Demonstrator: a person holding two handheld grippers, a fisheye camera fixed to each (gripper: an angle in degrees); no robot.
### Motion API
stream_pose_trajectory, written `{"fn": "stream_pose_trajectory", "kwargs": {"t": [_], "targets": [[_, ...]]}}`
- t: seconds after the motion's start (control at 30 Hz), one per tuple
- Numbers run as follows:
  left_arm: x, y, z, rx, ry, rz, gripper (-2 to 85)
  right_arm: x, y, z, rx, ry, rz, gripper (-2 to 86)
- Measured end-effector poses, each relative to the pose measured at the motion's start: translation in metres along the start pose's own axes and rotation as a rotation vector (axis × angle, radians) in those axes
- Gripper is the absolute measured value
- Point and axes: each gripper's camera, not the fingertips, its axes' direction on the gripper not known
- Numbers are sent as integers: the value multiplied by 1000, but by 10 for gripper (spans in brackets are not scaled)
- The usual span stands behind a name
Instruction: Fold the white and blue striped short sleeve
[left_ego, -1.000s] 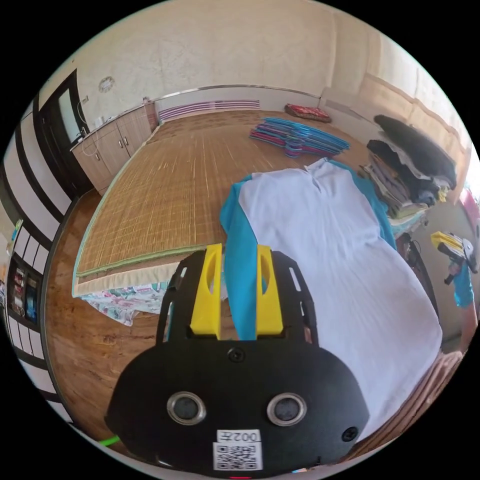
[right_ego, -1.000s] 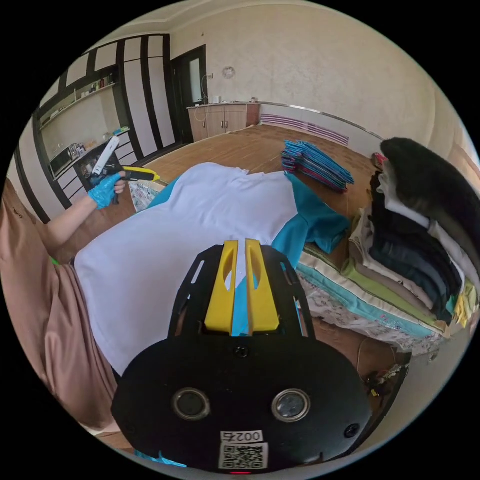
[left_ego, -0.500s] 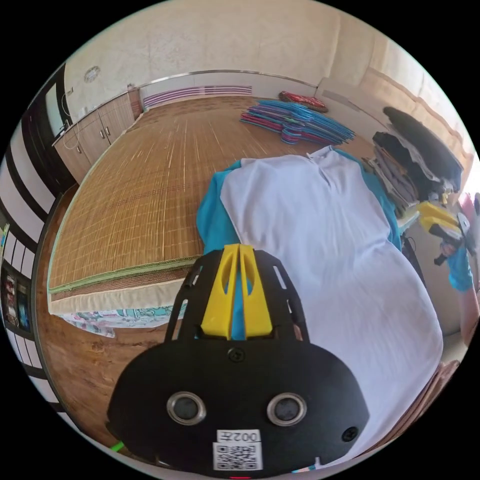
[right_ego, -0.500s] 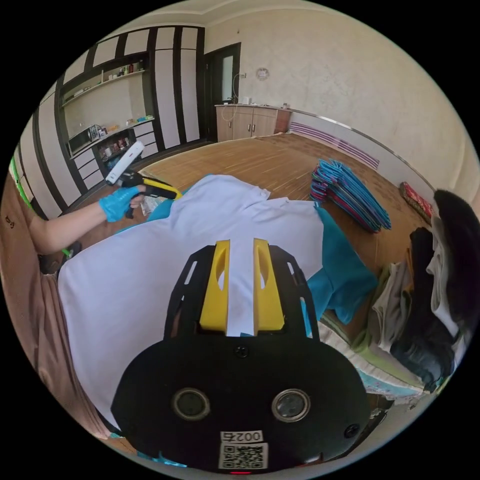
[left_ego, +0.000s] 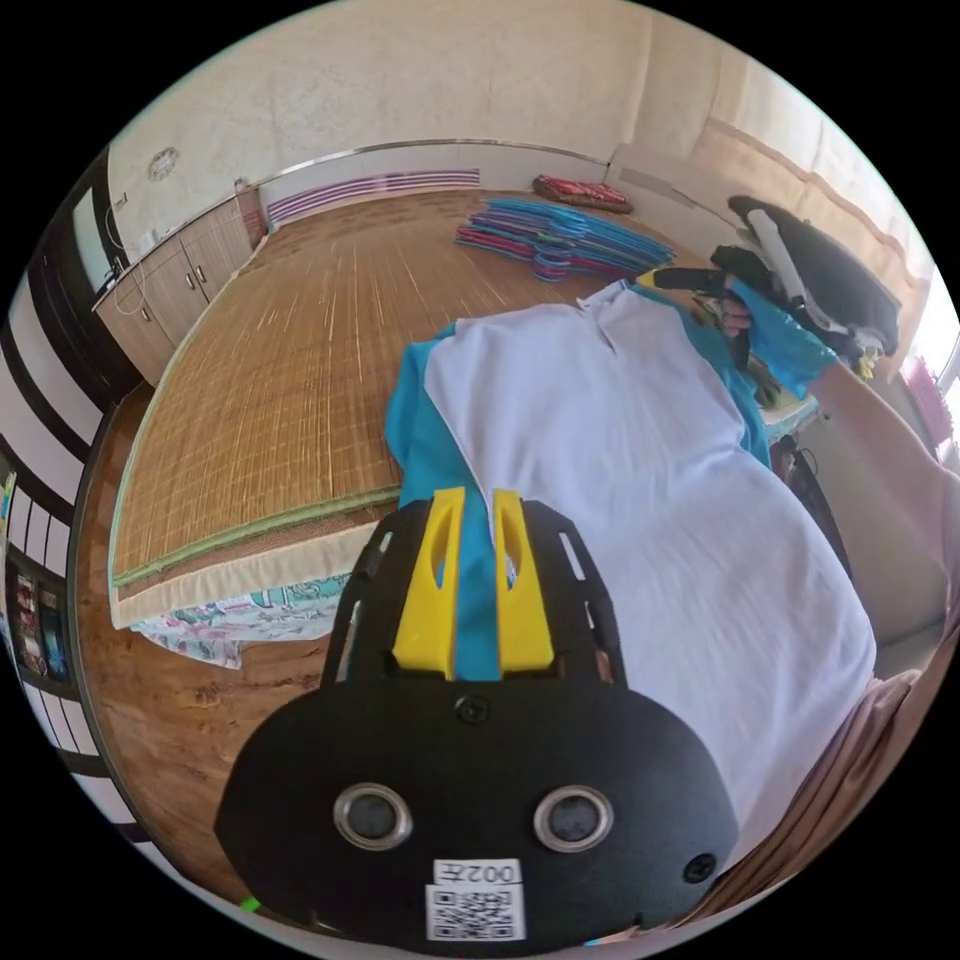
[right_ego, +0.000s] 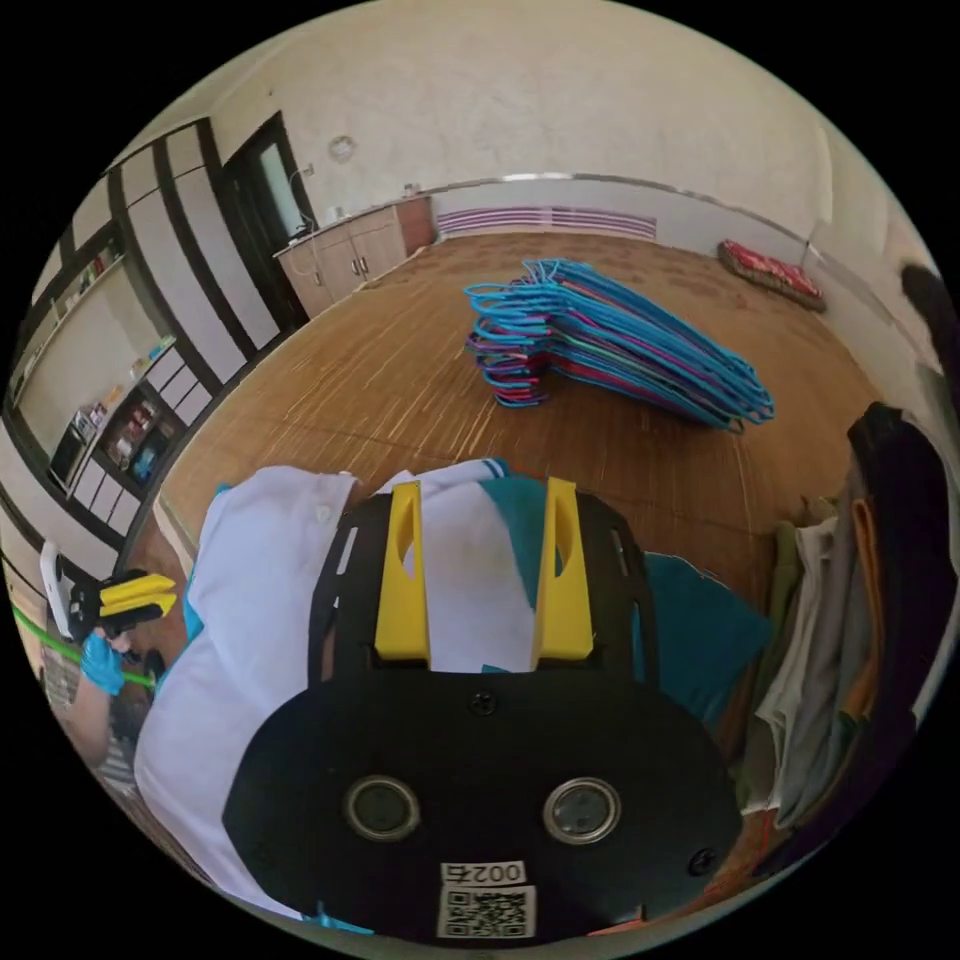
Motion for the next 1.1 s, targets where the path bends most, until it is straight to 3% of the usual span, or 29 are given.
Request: {"fn": "stream_pose_trajectory", "kwargs": {"t": [0.3,0.57,0.73,0.87,1.0,1.1], "targets": [[2,-90,28,72,-17,9,135,13,-26,35,-95,-53,9,47],[26,-120,71,9,2,94,0,-13,22,-55,150,-113,-251,26],[45,-92,43,83,-20,138,-13,-24,78,-111,186,-192,-346,28],[58,-57,24,60,61,236,-15,-36,129,-127,75,-207,-419,35],[69,-23,27,-108,174,306,-11,-40,164,-107,-150,-214,-423,48],[73,-15,21,-154,184,310,1,-46,165,-111,-190,-195,-442,66]]}}
